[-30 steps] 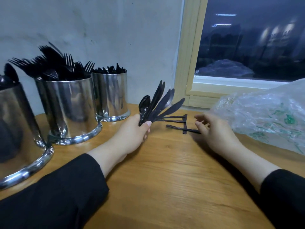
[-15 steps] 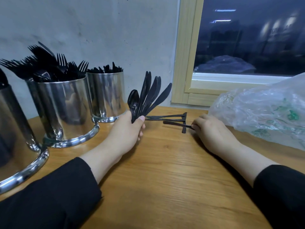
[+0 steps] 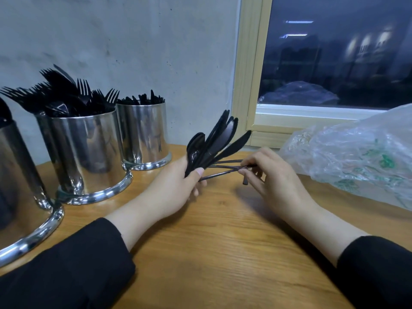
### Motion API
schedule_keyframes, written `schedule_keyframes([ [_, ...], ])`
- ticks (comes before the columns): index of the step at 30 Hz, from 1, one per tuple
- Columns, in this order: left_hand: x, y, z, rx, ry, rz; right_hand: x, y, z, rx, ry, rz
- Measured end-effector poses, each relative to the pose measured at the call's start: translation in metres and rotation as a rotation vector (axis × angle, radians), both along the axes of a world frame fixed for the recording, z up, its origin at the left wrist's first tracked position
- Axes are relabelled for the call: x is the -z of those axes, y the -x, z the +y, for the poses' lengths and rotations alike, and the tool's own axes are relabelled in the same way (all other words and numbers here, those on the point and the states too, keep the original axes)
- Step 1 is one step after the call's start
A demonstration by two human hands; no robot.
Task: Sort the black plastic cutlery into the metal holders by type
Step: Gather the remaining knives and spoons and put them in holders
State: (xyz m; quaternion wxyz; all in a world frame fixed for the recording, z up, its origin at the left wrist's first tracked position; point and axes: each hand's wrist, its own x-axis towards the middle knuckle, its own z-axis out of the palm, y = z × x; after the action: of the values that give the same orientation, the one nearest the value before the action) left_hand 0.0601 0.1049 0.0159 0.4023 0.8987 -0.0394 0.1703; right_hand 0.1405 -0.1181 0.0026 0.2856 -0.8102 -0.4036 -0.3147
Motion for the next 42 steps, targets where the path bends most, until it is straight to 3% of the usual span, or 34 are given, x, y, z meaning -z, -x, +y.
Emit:
schedule_keyframes([
  [3,0.001,0.000,-0.001,0.093,0.087,0.067,-0.006,0.002,0.002,0.003,-0.106,0.059],
  [8,0.005,-0.001,0.000,0.083,0.199,0.135,-0.009,-0.002,0.010,-0.035,-0.368,0.447],
  [15,0.007,-0.005,0.006,0.097,0.228,0.176,-0.012,-0.012,0.028,-0.048,-0.376,0.496],
  [19,0.005,-0.009,0.011,0.040,0.384,0.159,-0.010,-0.026,0.041,-0.067,-0.457,0.524],
  [21,0.006,-0.012,0.014,-0.028,0.450,0.121,-0.006,-0.043,0.043,0.053,-0.362,0.494],
  [24,0.009,-0.016,0.017,-0.120,0.503,0.064,0.004,-0.068,0.042,0.259,0.039,0.387],
  [27,0.011,-0.018,0.018,-0.166,0.573,0.043,0.009,-0.083,0.049,0.286,0.322,0.354],
  [31,0.012,-0.019,0.018,-0.172,0.579,0.043,0.010,-0.095,0.061,0.301,0.509,0.376],
  [42,0.011,-0.019,0.018,-0.189,0.572,0.031,0.008,-0.086,0.068,0.225,0.551,0.225],
])
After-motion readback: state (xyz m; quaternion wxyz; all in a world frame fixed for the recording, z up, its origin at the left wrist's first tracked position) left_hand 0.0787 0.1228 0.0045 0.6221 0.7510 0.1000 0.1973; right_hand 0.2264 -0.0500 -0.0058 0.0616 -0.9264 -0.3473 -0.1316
